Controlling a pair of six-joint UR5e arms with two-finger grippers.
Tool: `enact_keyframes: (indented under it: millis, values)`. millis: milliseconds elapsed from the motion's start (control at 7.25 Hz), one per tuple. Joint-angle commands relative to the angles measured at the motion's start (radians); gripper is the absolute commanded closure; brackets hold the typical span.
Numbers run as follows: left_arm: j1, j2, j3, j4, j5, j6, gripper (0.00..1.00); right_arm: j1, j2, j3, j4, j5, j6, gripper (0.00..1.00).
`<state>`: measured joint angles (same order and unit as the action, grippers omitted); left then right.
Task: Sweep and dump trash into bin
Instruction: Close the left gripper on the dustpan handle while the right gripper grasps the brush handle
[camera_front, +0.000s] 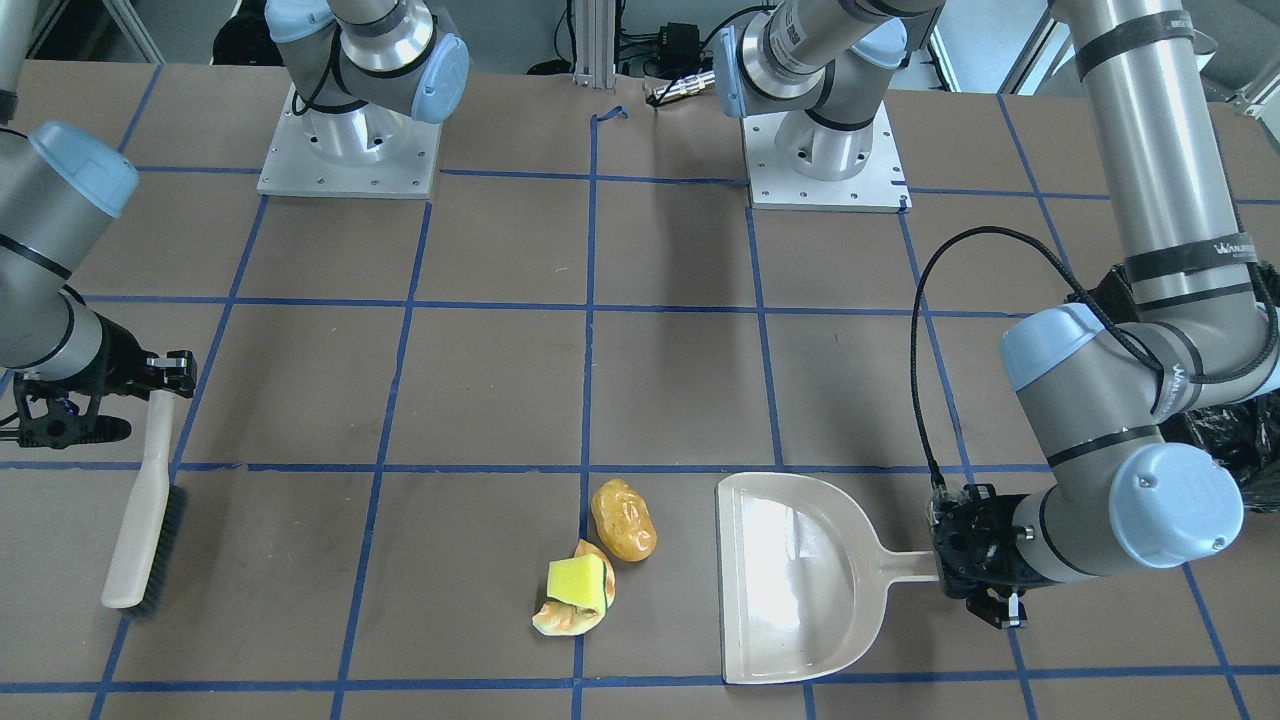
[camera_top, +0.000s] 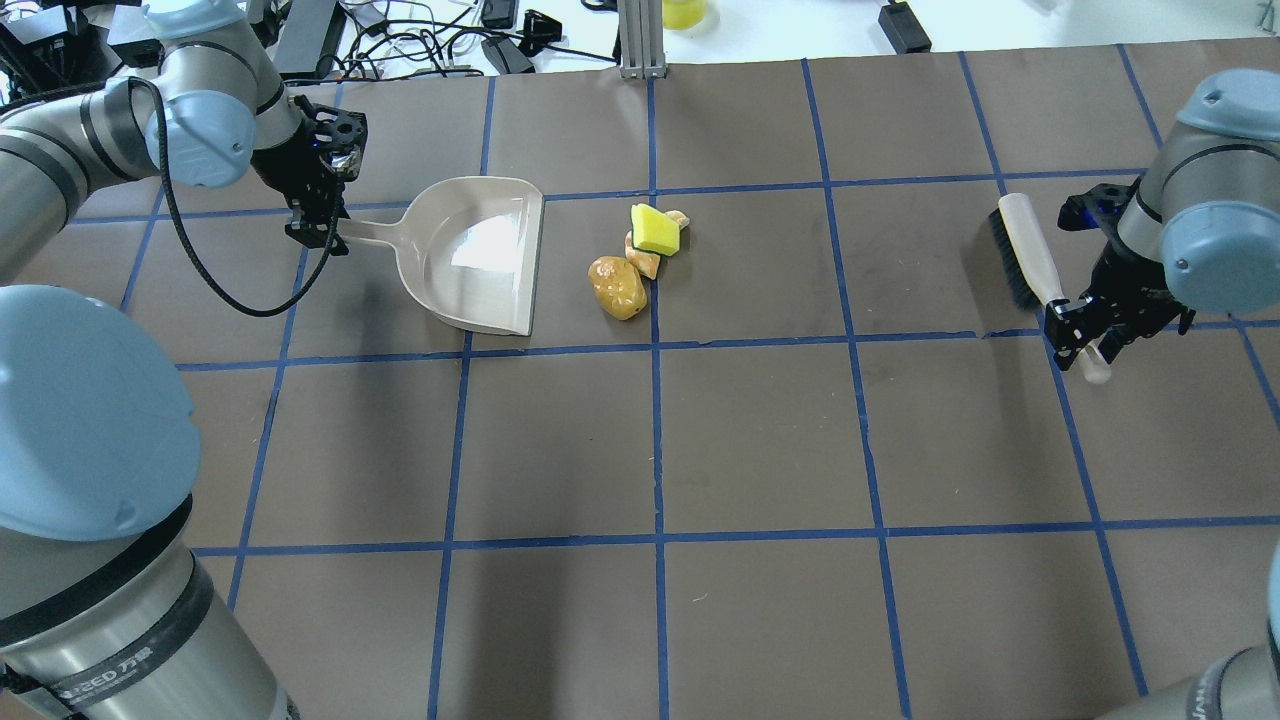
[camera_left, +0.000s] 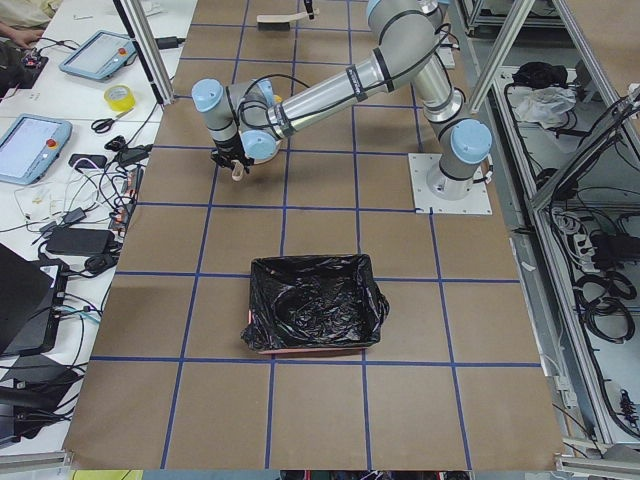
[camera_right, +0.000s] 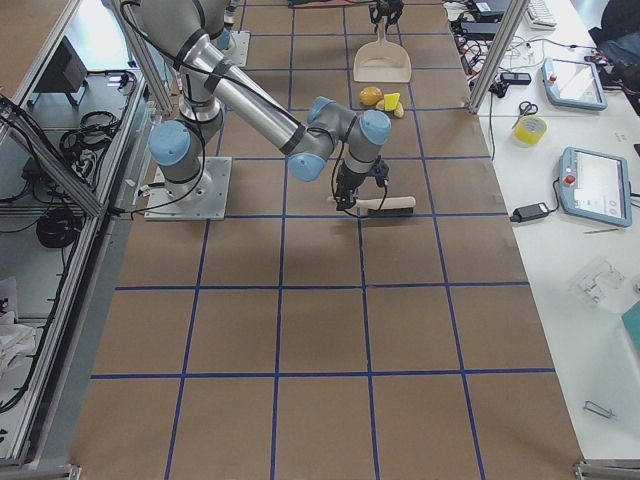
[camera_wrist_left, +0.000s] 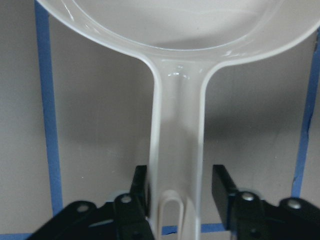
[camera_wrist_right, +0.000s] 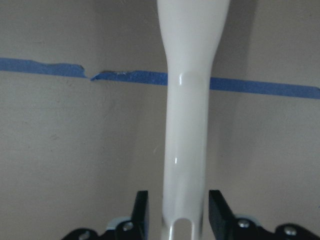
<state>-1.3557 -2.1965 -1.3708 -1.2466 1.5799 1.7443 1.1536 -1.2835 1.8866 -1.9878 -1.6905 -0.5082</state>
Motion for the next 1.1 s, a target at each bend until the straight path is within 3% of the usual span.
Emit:
enact_keyframes:
  millis: [0, 138, 276, 552, 966]
  values:
    - [0.000, 0.000, 0.002, 0.006, 0.005, -0.015, 0.73, 0.000, 0.000, -0.001, 0.001, 0.005, 0.010, 0.81]
    - [-0.011, -0.002, 0.005, 0.007, 0.043, -0.016, 0.73, 0.000, 0.000, -0.003, 0.003, 0.005, 0.022, 0.93]
    - [-0.043, -0.005, 0.009, 0.010, 0.105, -0.020, 0.73, 0.000, 0.000, -0.007, 0.003, 0.005, 0.022, 0.93]
    - [-0.063, -0.002, 0.013, 0.012, 0.118, -0.022, 0.76, 0.011, -0.016, -0.026, 0.007, 0.005, 0.083, 0.94]
    - [-0.063, -0.005, 0.015, 0.012, 0.110, -0.022, 0.84, 0.140, -0.037, -0.101, 0.156, -0.009, 0.231, 0.96]
